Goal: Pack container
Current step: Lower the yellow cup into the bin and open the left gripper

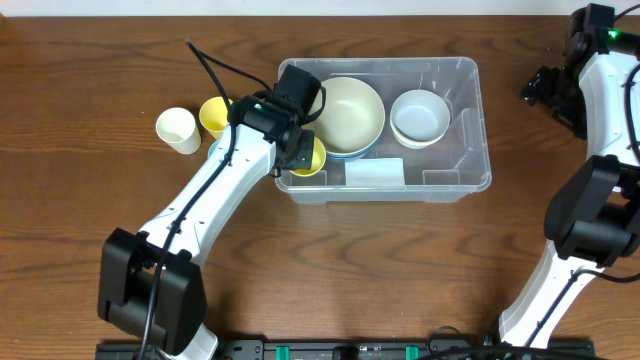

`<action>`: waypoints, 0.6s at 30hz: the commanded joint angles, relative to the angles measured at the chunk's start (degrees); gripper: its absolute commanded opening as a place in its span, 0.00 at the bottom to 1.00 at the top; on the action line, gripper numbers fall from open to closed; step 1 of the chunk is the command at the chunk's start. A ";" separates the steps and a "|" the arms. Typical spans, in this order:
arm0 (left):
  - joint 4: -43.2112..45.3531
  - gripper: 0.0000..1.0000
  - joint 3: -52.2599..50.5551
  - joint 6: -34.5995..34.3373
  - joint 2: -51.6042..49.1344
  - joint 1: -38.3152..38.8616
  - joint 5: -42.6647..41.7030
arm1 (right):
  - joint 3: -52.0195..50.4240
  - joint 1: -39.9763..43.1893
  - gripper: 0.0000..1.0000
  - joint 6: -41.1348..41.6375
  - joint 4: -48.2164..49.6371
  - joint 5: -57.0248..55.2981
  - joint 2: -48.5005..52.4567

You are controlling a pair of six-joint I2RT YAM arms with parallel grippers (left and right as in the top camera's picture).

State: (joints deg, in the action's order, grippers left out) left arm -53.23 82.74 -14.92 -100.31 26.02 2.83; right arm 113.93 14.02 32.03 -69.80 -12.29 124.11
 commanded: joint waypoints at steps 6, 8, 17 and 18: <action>-3.50 0.07 0.39 1.44 -0.22 -0.20 -2.99 | 0.22 0.59 0.99 0.72 -0.04 -0.79 0.66; -2.97 0.07 0.39 1.62 -0.22 -0.24 -3.02 | 0.22 0.59 0.99 0.72 -0.04 -0.79 0.66; 2.08 0.06 0.37 2.51 -0.35 -0.24 -3.04 | 0.22 0.59 0.99 0.72 -0.04 -0.79 0.66; 2.56 0.07 0.37 2.51 -0.52 -0.24 -3.04 | 0.22 0.59 0.99 0.72 -0.04 -0.79 0.66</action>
State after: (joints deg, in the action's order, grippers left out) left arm -51.31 82.74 -13.30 -100.31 26.02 0.01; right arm 113.93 14.02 32.03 -69.80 -12.29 124.11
